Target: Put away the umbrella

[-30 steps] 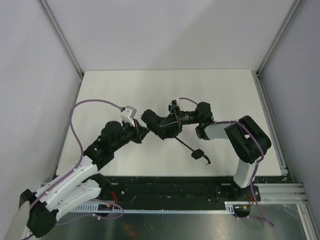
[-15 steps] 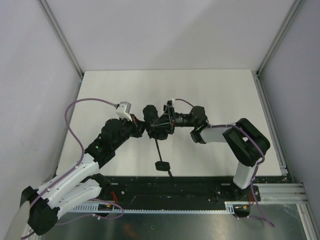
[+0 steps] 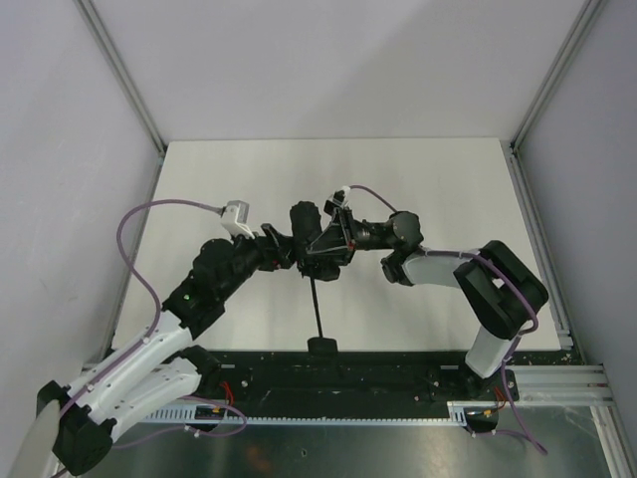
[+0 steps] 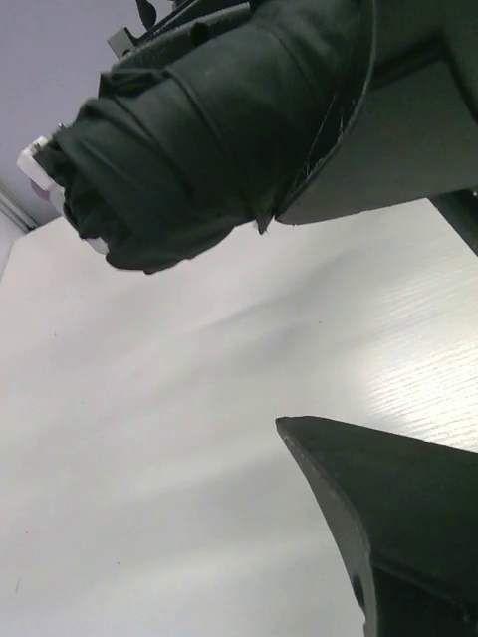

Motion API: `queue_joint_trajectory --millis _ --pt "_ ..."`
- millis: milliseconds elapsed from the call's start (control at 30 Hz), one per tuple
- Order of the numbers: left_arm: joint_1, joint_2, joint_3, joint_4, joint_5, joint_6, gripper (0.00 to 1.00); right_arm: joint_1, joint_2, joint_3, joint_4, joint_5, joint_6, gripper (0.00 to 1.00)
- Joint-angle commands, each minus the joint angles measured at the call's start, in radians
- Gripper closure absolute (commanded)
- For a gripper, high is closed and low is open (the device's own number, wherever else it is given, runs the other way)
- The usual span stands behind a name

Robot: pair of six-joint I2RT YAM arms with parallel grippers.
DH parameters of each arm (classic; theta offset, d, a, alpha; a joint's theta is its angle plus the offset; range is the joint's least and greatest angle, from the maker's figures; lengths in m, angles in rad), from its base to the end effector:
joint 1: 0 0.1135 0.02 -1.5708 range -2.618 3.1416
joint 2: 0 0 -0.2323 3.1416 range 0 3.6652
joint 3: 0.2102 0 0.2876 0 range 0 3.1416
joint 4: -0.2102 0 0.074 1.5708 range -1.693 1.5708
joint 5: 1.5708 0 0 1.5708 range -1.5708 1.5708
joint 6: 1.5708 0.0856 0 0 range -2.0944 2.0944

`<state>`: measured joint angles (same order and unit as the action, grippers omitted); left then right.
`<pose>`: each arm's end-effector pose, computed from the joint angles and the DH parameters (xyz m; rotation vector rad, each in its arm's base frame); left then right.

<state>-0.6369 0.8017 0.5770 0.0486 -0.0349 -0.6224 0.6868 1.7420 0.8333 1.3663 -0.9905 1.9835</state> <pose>0.2454 -0.1778 0.2483 -0.0135 1.8323 -0.8780 0.2549 0.3016 0.2109 0.1232 -1.8483 -2.3624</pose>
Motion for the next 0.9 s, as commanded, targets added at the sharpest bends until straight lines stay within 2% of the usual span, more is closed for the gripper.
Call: queue_joint_trajectory --millis 0,67,133,367,500,600,667,800,867 --pt "-0.047 -0.068 0.024 0.203 0.157 -0.047 0.09 0.047 -0.016 0.033 0.219 -0.065 0.012 1.0" --pt "-0.045 -0.087 0.014 0.166 0.141 -0.043 0.03 0.028 -0.029 0.032 0.213 -0.072 0.003 1.0" --pt "-0.043 -0.115 0.007 0.094 0.11 -0.034 0.01 0.0 -0.047 0.03 0.187 -0.088 -0.026 1.0" --pt "-0.011 -0.319 -0.068 -0.092 0.015 -0.041 0.01 -0.079 -0.107 0.03 0.128 -0.112 -0.098 1.0" --pt "0.016 -0.347 -0.066 -0.207 -0.025 -0.063 0.01 -0.102 -0.116 0.034 0.151 -0.111 -0.086 1.0" --pt "0.054 -0.357 -0.039 -0.279 -0.029 -0.096 0.01 -0.116 -0.147 0.035 0.08 -0.139 -0.165 1.0" --pt "0.095 -0.355 -0.009 -0.291 0.032 -0.136 0.0 -0.123 -0.184 0.048 -0.095 -0.176 -0.349 1.0" --pt "0.175 -0.244 0.095 -0.277 0.265 -0.306 0.01 -0.117 -0.295 0.133 -0.78 -0.16 -0.96 1.0" --pt "0.192 -0.153 0.174 -0.266 0.379 -0.358 0.01 -0.104 -0.323 0.2 -1.05 -0.108 -1.201 1.0"
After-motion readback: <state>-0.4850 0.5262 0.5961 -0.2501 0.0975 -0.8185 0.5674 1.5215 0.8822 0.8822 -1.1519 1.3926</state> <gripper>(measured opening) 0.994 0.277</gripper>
